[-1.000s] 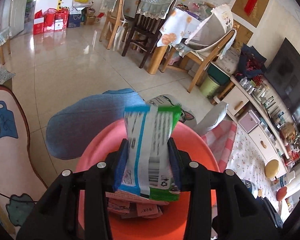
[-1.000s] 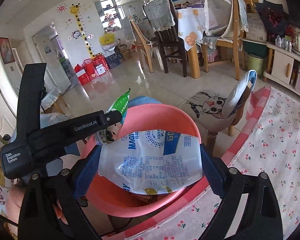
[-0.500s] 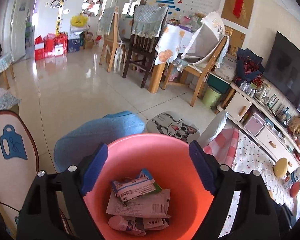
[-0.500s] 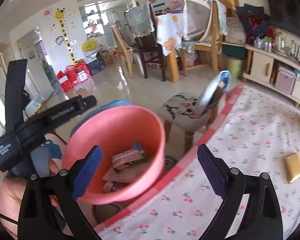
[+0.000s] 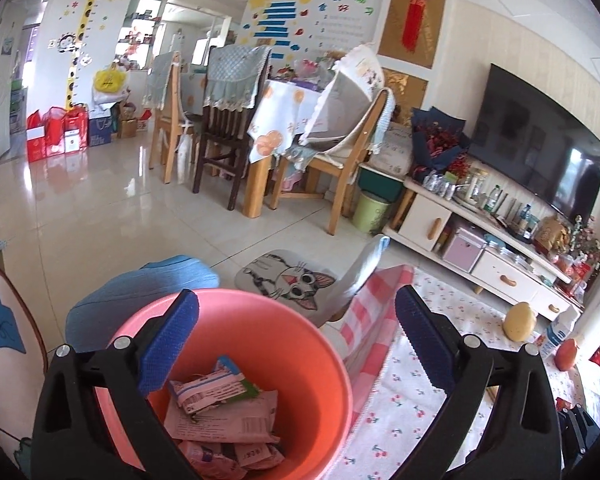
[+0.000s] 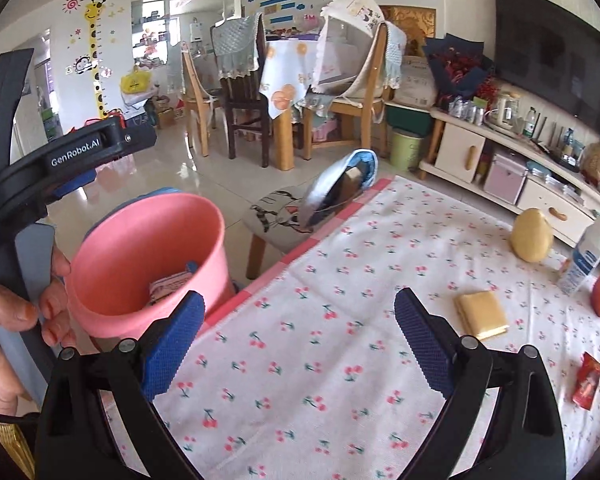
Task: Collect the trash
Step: 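Move both open tools back over the table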
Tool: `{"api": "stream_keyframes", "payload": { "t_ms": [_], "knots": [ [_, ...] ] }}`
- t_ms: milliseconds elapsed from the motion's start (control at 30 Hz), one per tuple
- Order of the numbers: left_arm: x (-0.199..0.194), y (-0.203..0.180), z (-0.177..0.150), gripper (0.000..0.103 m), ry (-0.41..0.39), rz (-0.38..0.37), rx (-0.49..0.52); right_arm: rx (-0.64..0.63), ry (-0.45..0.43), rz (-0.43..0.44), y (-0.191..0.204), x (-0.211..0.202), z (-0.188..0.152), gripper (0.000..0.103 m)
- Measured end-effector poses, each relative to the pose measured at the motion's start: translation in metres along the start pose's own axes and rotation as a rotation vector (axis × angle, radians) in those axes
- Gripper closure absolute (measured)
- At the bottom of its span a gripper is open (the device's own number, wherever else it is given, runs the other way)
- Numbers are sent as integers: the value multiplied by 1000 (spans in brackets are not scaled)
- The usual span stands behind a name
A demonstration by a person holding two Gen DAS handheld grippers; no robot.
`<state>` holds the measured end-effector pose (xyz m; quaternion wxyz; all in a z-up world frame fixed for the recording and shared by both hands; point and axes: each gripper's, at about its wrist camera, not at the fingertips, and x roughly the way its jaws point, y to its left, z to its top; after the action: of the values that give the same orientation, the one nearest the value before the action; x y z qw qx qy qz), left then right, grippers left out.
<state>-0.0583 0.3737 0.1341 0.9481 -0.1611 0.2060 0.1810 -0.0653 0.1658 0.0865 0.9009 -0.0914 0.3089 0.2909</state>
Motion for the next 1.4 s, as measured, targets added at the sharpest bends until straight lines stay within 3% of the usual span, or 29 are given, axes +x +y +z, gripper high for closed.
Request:
{"api": "stream_keyframes", "payload": {
  "t_ms": [533, 1033, 1400],
  "knots": [
    [-23, -77, -15, 4, -10, -114, 161, -15, -41, -129, -42, -49, -30, 8],
    [-48, -136, -31, 4, 49, -217, 237, 128, -83, -206, -119, -88, -61, 8],
    [-57, -203, -52, 4, 102, -284, 359, 237, -106, -297, -184, -123, -89, 8]
  ]
}}
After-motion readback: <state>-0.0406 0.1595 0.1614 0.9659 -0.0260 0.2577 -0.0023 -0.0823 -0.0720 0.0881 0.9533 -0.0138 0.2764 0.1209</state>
